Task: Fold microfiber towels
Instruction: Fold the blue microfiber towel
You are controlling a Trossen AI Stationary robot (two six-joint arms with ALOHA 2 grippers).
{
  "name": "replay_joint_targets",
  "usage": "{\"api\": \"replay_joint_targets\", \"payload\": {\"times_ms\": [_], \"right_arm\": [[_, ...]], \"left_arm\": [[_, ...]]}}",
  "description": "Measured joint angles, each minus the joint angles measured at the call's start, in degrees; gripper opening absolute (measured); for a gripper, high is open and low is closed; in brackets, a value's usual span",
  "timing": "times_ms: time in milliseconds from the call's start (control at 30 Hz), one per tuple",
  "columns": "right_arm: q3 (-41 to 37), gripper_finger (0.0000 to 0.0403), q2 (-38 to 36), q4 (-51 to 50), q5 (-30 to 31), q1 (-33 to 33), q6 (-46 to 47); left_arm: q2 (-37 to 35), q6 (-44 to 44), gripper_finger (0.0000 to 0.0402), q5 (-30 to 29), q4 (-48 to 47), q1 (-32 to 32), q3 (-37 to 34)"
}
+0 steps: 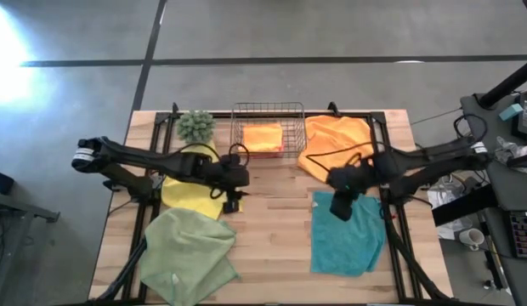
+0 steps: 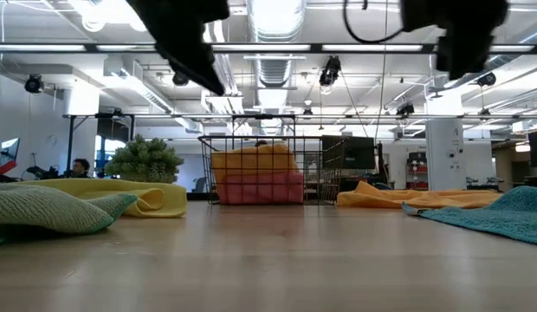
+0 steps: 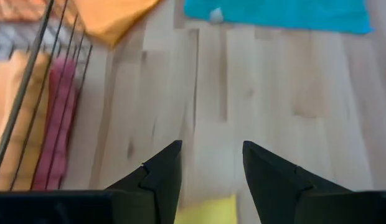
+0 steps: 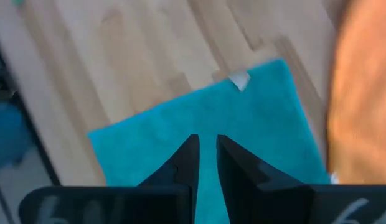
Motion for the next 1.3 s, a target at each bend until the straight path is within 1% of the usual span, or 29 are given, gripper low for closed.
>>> {"api": "replay_joint_targets", "payload": {"times_ms": [67,167,300,400,467,600,733,867,1000,1167,1300], "right_arm": [[-2.7,0.0047,-1.5,1.0,3.6,3.6,8.0],[-6.7,0.0047,-1.8,4.6,4.5,8.2,16.2],[-11.5,0.0047,1.0,14.5,6.0,12.6,21.8],[-13.4,0.0047,5.0,19.8,9.8,14.5,24.1],[-13.6,0.0047,8.3,21.4,11.4,14.8,25.0],[-13.0,0.0047,15.2,23.6,11.4,14.8,25.1],[-11.0,0.0047,21.2,24.2,11.1,14.8,24.8],[-8.3,0.0047,26.1,24.3,10.9,14.8,25.1],[-5.6,0.0047,31.2,24.1,10.9,14.8,24.7],[-1.3,0.0047,35.8,24.3,11.4,14.7,22.9],[2.1,0.0047,38.5,27.5,11.6,13.6,20.0]], "left_arm": [[0.8,-0.3,0.0153,-0.2,2.2,-1.3,0.2],[0.8,-1.1,0.0153,-0.1,2.5,-3.4,0.2],[0.7,-4.3,0.0153,-0.8,1.4,-6.0,0.0],[0.7,-7.0,0.0153,-1.3,0.7,-8.4,-0.2],[0.7,-9.2,0.0153,-2.2,0.4,-10.2,-0.9],[0.6,-13.2,0.0153,-3.6,0.5,-13.8,-2.7],[0.6,-17.3,0.0153,-4.1,0.3,-17.1,-4.5],[0.6,-19.1,0.0153,-5.1,0.0,-19.4,-5.3],[0.6,-19.5,0.0153,-5.5,0.1,-20.3,-5.8],[0.6,-20.6,0.0153,-5.5,0.1,-20.4,-6.5],[0.6,-20.6,0.0153,-5.5,0.1,-20.4,-7.0]]}}
